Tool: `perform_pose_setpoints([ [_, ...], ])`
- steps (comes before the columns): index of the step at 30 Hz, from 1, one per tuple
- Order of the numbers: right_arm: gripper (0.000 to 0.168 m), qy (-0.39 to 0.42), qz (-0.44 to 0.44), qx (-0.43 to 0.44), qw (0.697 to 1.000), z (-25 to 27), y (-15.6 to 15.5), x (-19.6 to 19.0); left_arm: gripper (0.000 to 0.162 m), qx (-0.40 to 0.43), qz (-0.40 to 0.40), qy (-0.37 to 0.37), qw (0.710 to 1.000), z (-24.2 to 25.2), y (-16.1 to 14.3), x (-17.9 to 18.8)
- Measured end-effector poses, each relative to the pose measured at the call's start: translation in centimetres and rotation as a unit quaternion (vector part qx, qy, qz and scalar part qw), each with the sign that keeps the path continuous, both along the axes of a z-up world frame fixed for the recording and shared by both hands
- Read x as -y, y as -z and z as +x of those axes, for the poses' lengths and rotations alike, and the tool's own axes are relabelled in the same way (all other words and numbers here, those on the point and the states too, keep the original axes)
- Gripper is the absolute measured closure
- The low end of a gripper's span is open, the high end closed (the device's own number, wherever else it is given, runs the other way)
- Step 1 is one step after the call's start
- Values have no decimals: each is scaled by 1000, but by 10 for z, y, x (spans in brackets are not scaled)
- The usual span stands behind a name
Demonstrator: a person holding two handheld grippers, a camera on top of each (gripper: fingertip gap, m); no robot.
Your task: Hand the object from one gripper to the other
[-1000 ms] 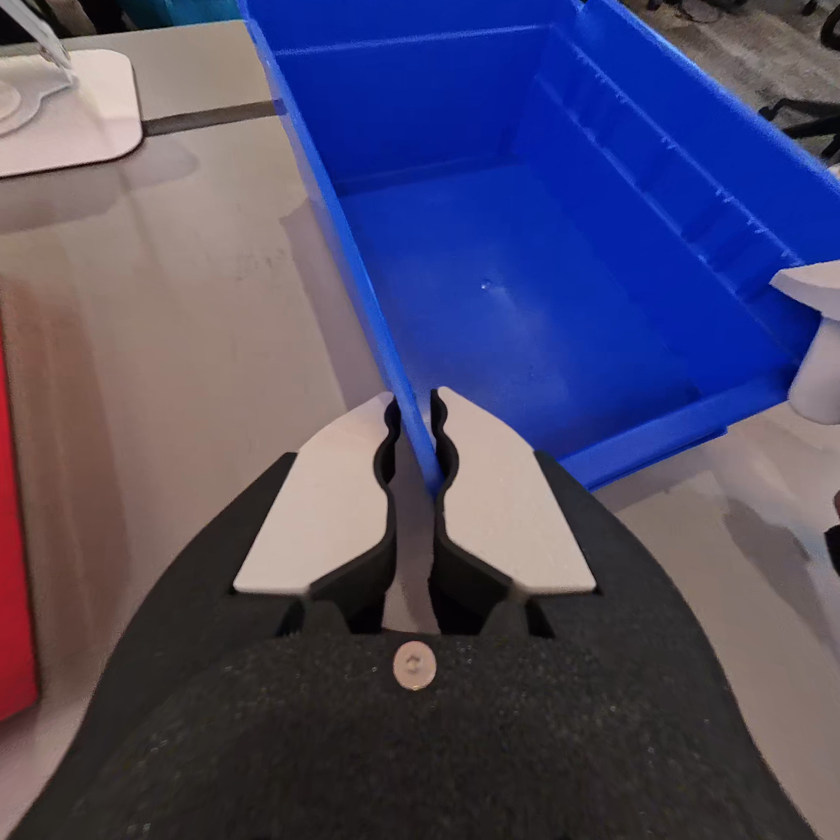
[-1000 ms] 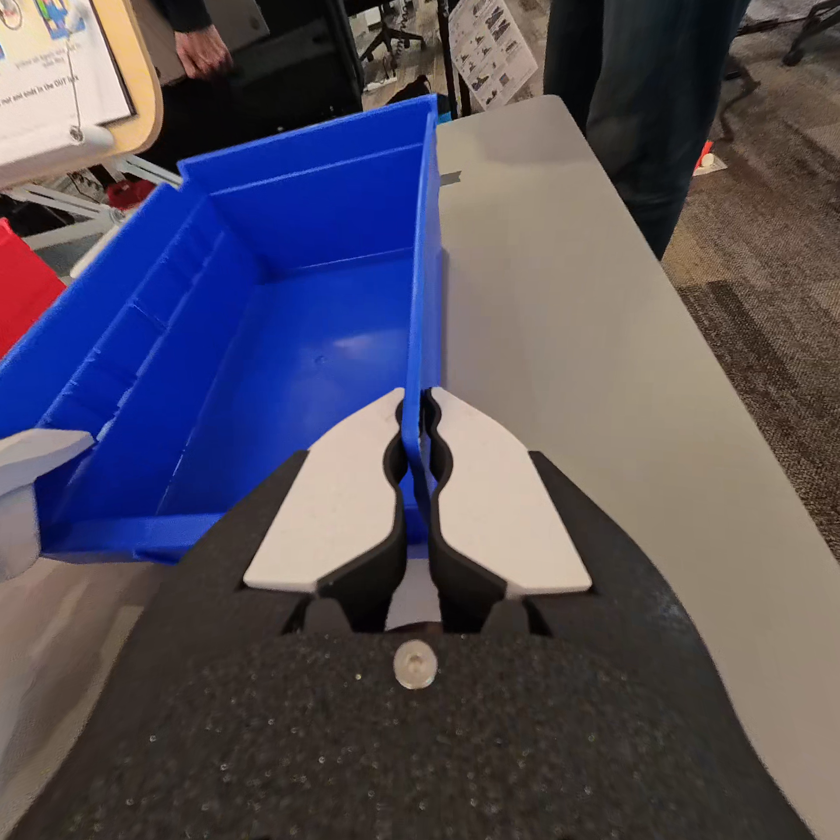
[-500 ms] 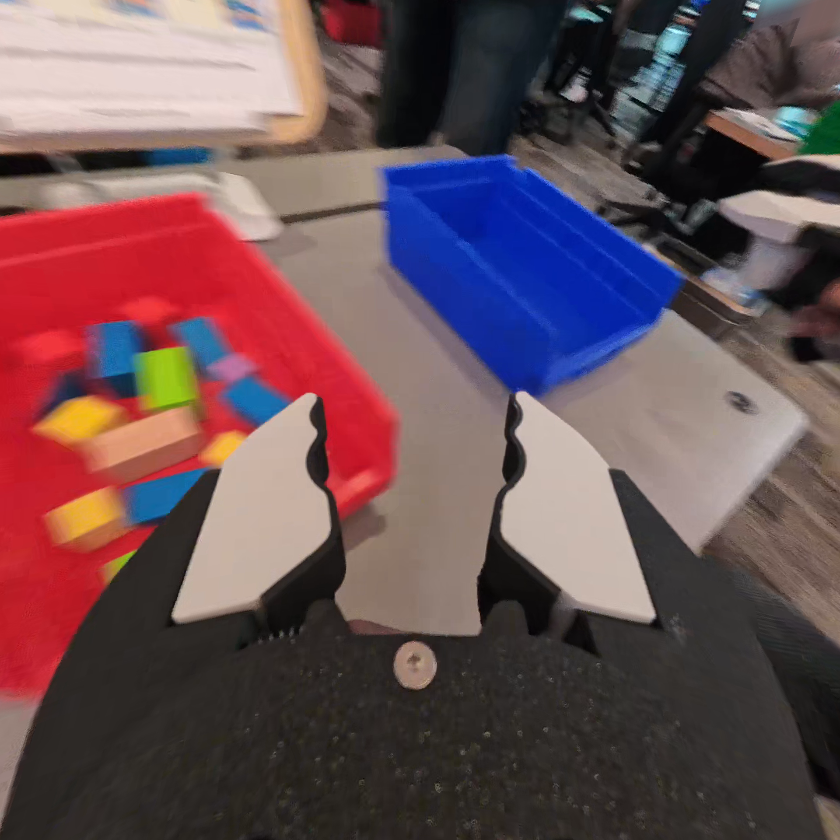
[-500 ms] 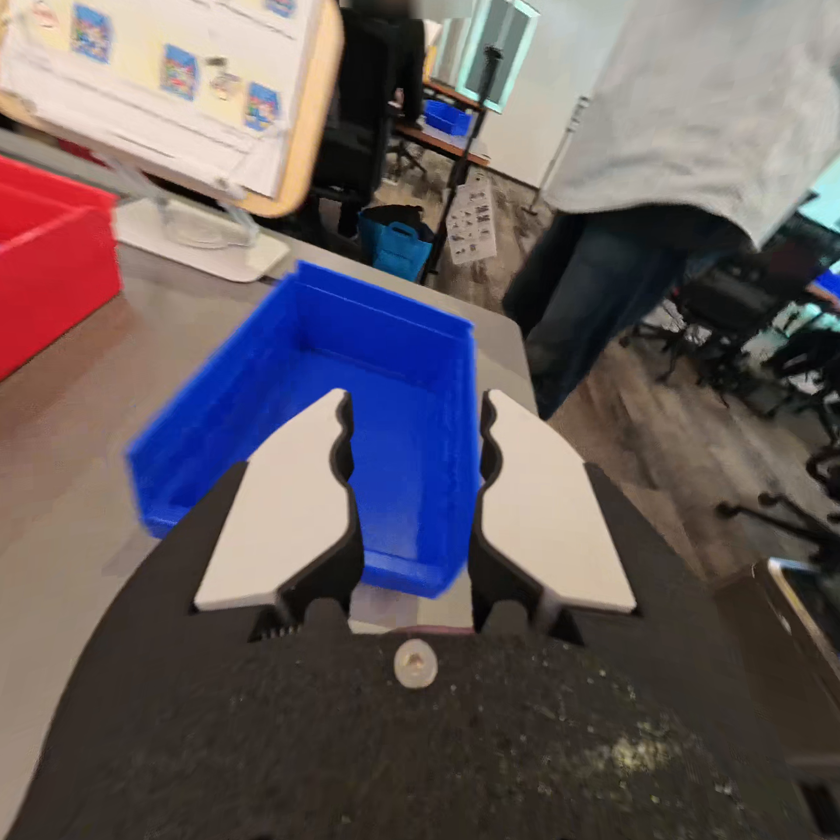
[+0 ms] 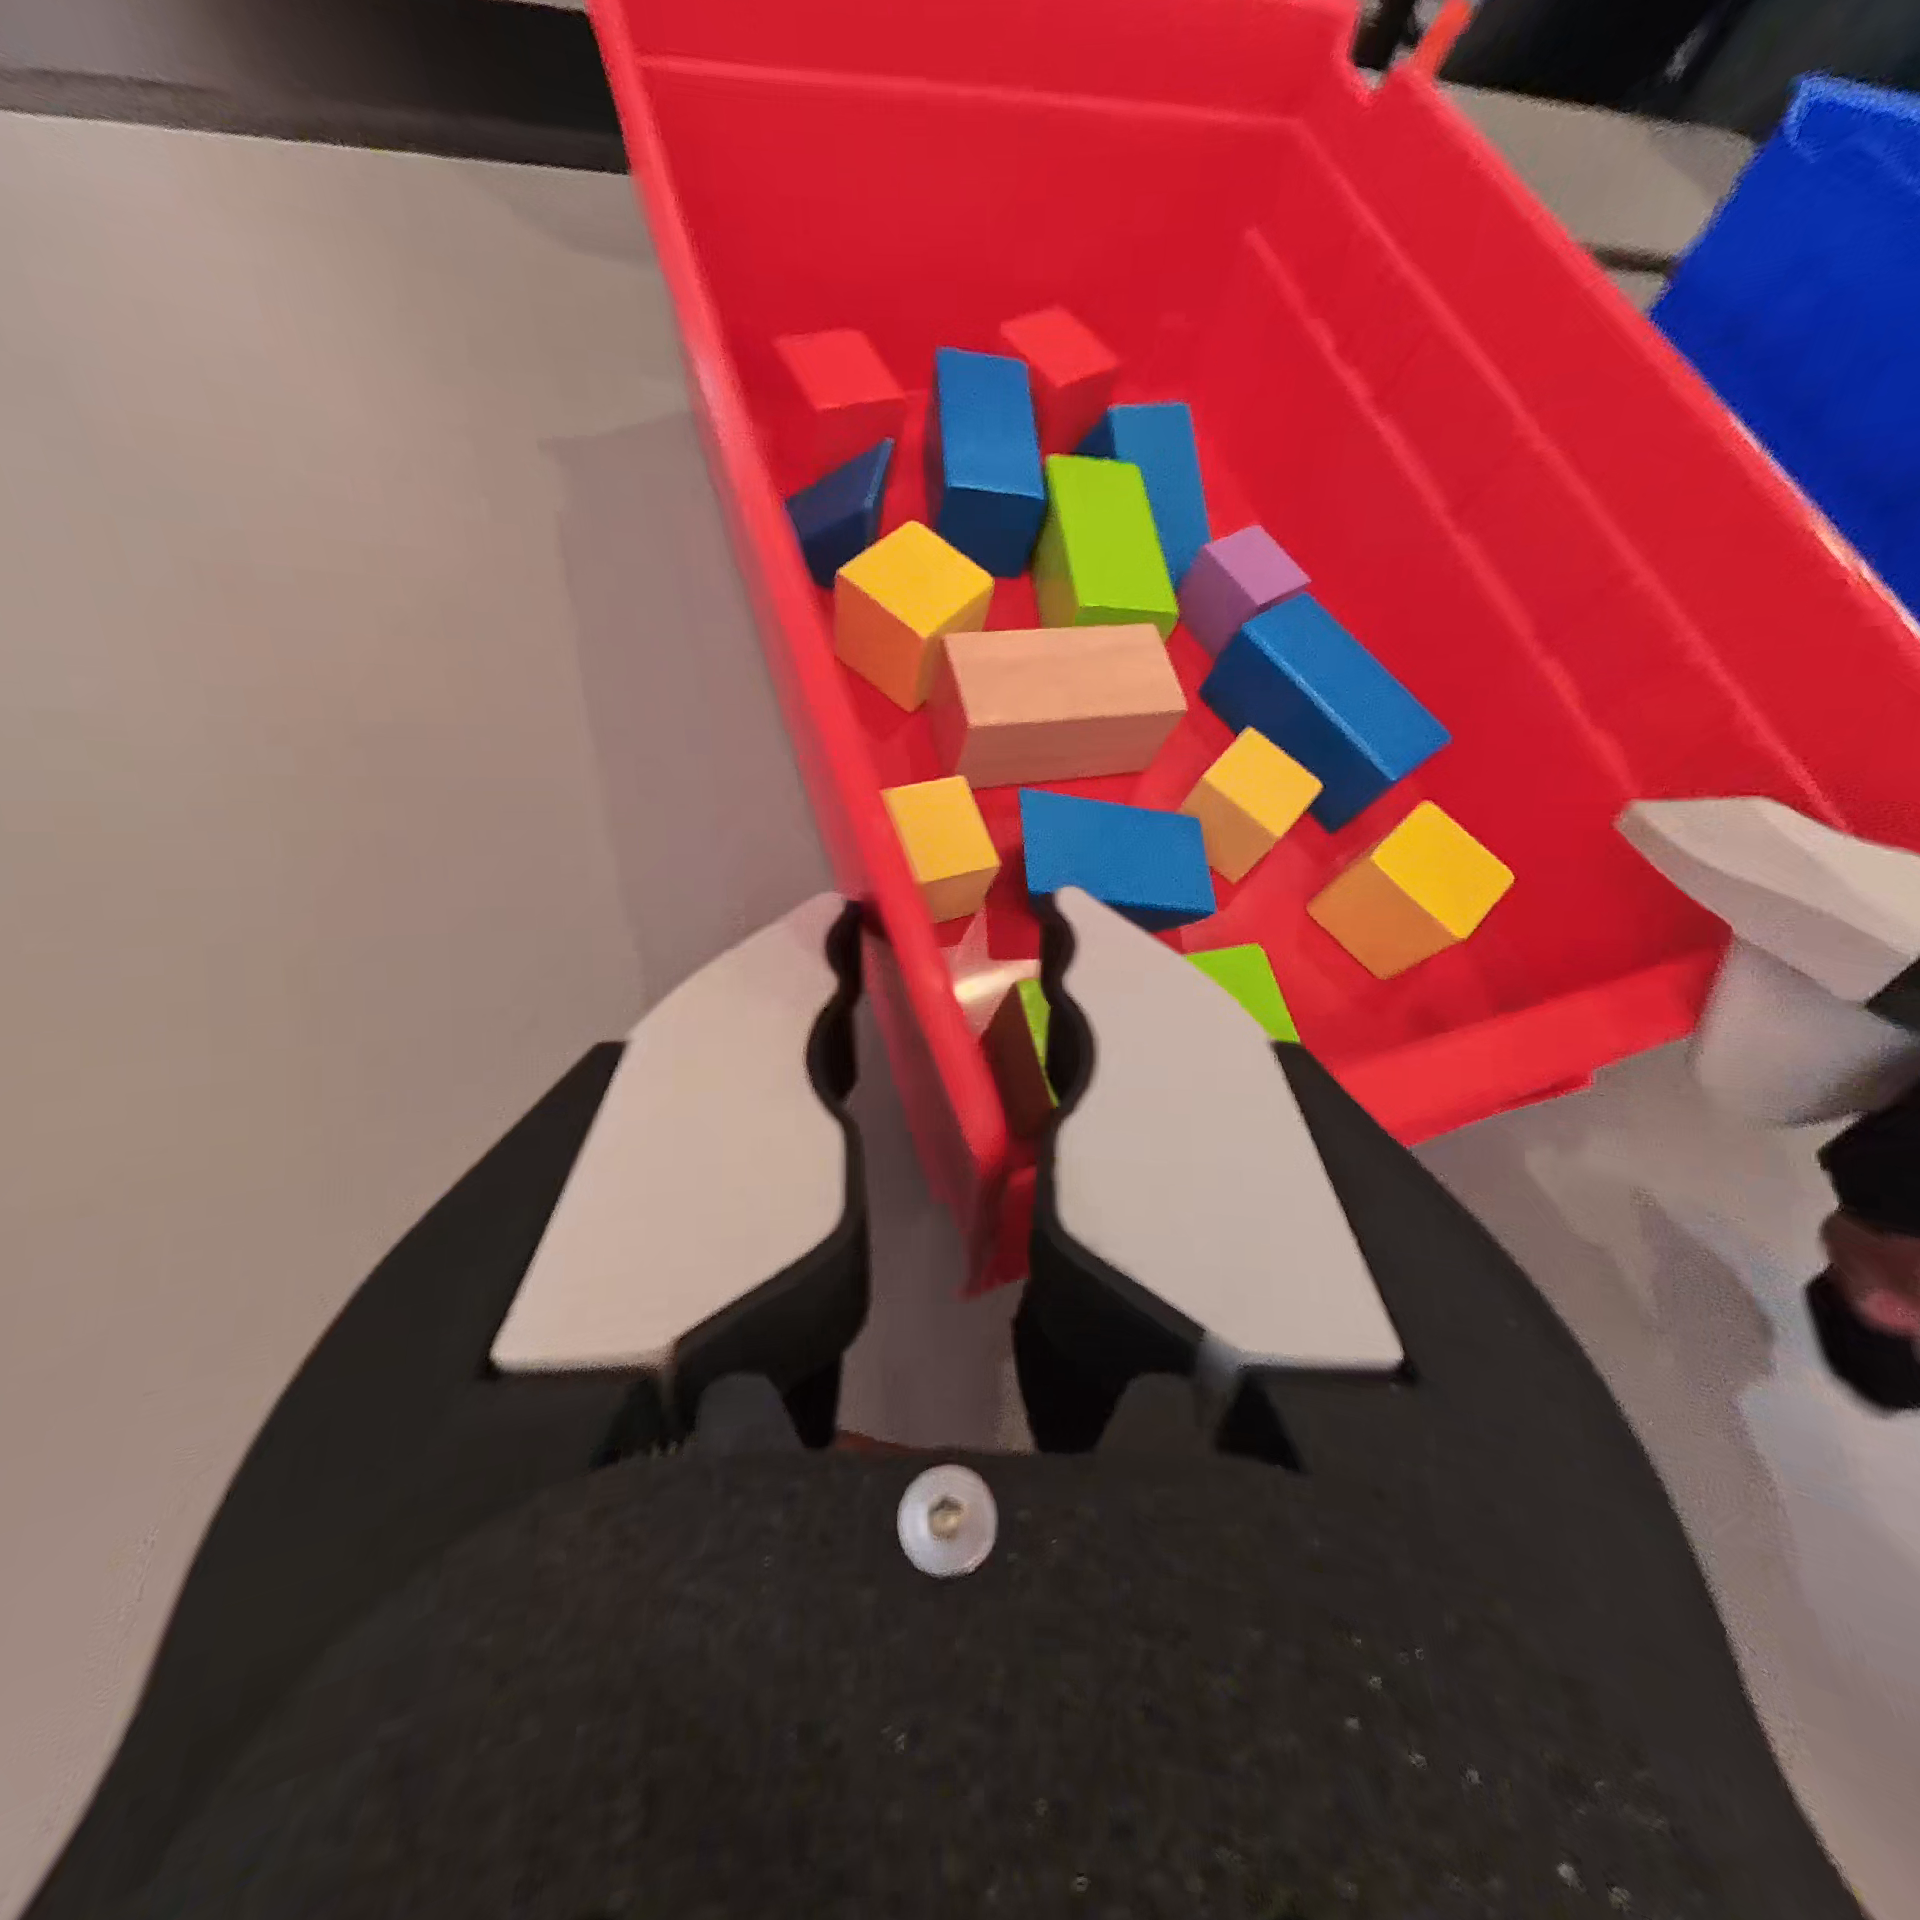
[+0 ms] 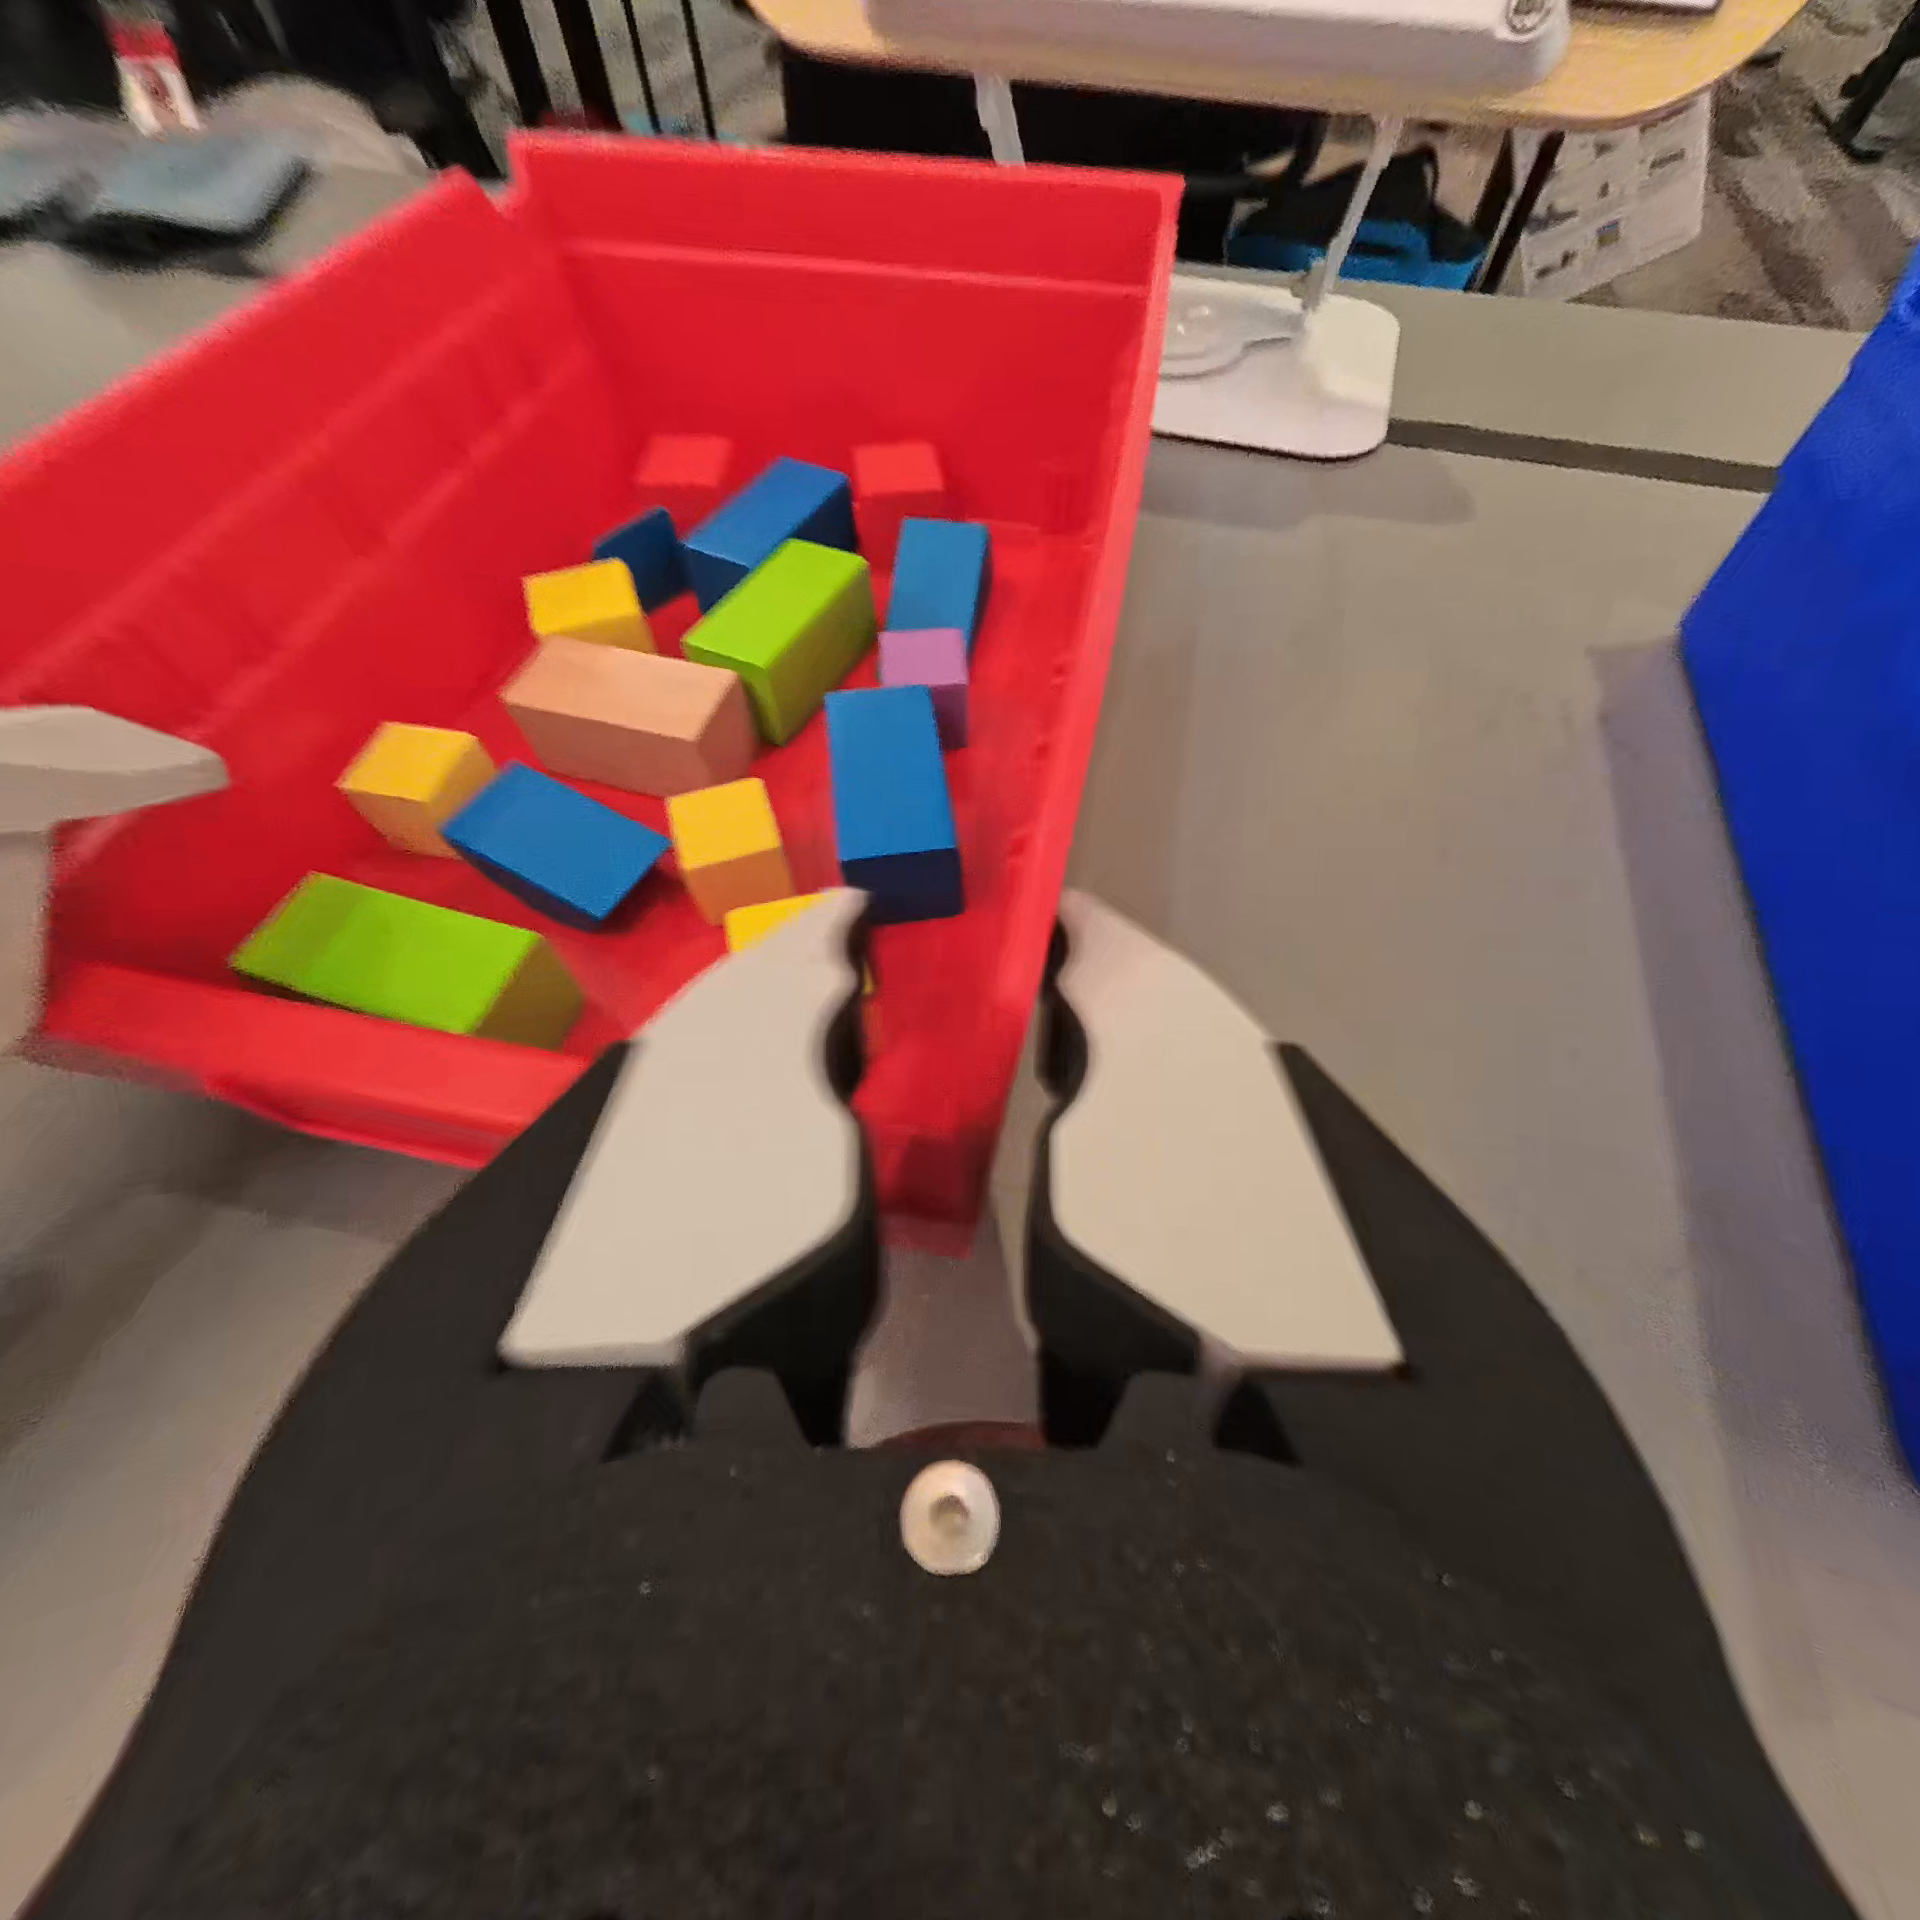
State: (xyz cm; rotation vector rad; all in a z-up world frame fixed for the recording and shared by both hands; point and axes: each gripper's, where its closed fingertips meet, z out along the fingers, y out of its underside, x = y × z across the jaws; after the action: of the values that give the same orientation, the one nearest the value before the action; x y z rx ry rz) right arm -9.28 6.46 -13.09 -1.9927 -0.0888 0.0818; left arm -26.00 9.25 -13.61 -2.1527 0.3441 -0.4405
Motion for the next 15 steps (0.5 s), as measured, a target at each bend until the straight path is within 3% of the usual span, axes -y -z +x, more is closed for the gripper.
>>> perform_pose_setpoints([
  [2,158,38,-1,-28,999,4,-1,-1,146,-11,-3,-30,999,-8,-1,-5],
  [4,164,55,-9,-28,998,3,-2,0,156,-39,5,-42,998,-16,-5,-8],
  [9,165,88,-5,-19,996,-19,-13,4,158,-49,11,-44,998,-39,-15,-10],
  [15,164,72,47,6,996,-104,-48,-14,158,-45,51,-52,996,-122,-41,-27],
])
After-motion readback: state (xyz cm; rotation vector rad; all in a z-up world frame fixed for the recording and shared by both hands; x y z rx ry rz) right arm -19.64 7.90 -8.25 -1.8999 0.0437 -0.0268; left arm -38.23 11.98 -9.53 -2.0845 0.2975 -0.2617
